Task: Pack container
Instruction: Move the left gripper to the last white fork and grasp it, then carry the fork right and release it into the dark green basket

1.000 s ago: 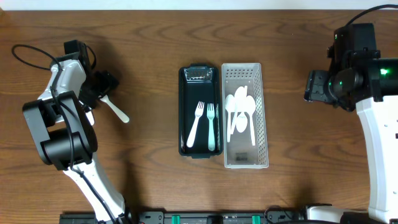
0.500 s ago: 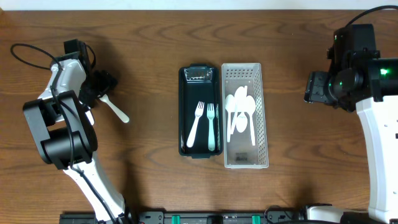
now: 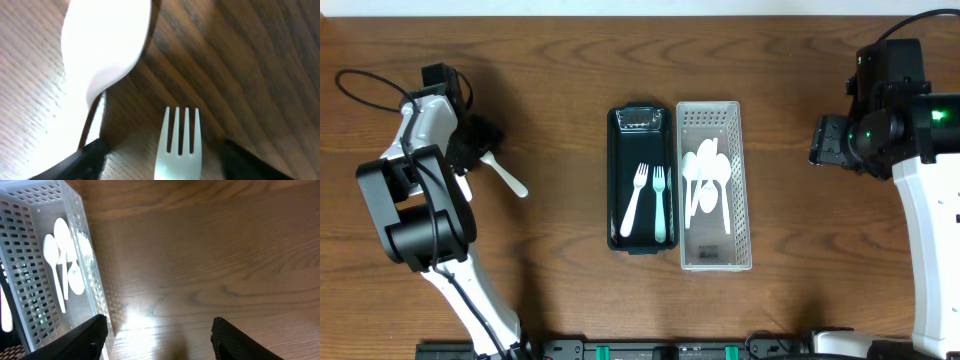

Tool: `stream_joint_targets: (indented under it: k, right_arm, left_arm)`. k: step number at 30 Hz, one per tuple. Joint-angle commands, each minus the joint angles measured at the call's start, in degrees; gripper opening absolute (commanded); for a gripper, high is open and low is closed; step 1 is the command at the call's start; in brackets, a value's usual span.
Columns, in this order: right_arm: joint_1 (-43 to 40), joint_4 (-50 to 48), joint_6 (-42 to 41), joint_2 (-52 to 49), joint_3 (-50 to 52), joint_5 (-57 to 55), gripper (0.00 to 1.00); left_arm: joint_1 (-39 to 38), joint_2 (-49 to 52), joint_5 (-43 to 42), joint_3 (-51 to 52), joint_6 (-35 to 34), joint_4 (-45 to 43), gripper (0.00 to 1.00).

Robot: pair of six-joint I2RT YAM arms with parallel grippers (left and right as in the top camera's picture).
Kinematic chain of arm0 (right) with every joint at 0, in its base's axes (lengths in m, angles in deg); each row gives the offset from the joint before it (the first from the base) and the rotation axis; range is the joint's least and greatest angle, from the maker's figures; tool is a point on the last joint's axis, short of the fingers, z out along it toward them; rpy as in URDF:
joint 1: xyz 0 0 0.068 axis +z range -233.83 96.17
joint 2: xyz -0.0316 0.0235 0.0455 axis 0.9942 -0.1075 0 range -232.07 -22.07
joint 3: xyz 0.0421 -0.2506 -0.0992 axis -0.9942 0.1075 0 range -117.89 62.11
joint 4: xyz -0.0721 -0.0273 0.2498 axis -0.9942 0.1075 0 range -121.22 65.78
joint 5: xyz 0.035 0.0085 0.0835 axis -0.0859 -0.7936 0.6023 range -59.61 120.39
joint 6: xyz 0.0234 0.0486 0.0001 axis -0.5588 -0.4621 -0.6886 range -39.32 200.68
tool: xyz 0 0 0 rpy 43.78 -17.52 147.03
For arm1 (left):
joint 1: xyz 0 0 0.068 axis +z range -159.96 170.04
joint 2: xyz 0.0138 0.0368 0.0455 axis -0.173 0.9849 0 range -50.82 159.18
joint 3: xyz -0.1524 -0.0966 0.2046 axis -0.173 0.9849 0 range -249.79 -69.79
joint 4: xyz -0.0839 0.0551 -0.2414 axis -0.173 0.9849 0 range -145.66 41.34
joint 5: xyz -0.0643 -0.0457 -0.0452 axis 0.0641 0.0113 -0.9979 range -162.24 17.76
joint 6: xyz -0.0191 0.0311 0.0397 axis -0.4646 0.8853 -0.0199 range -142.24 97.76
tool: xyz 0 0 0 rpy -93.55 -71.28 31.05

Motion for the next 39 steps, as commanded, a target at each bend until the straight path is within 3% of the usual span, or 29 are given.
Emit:
stream_joint_targets:
  k: [1, 3, 10, 27, 29, 39]
  right_arm:
    - [-0.37, 0.07, -0.83, -0.02, 0.26, 0.17, 0.70]
    - [-0.37, 0.07, -0.83, -0.02, 0.26, 0.17, 0.70]
    - [-0.37, 0.04, -0.83, -0.02, 0.26, 0.17, 0.71]
    - [-0.37, 0.07, -0.81, -0.02, 0.26, 0.17, 0.71]
    - [-0.37, 0.04, -0.83, -0.02, 0.26, 0.15, 0.70]
    - [-0.37, -0.13, -0.79, -0.04, 0.26, 0.15, 0.71]
  left_arm:
    - [0.17, 3.28, -0.98, 0.42, 0.11, 0.26, 0.64]
    - [0.17, 3.28, -0.98, 0.42, 0.11, 0.46, 0.55]
    - [0.17, 3.28, -0.98, 0.42, 0.11, 0.98, 0.40]
    - [0.17, 3.26, -1.01, 0.39, 0.11, 2.84, 0.19]
    - [0.17, 2.93, -1.01, 0.39, 0.13, 3.67, 0.06]
    - [-0.76, -6.47, -1.01, 0.37, 0.76, 9.22, 0.06]
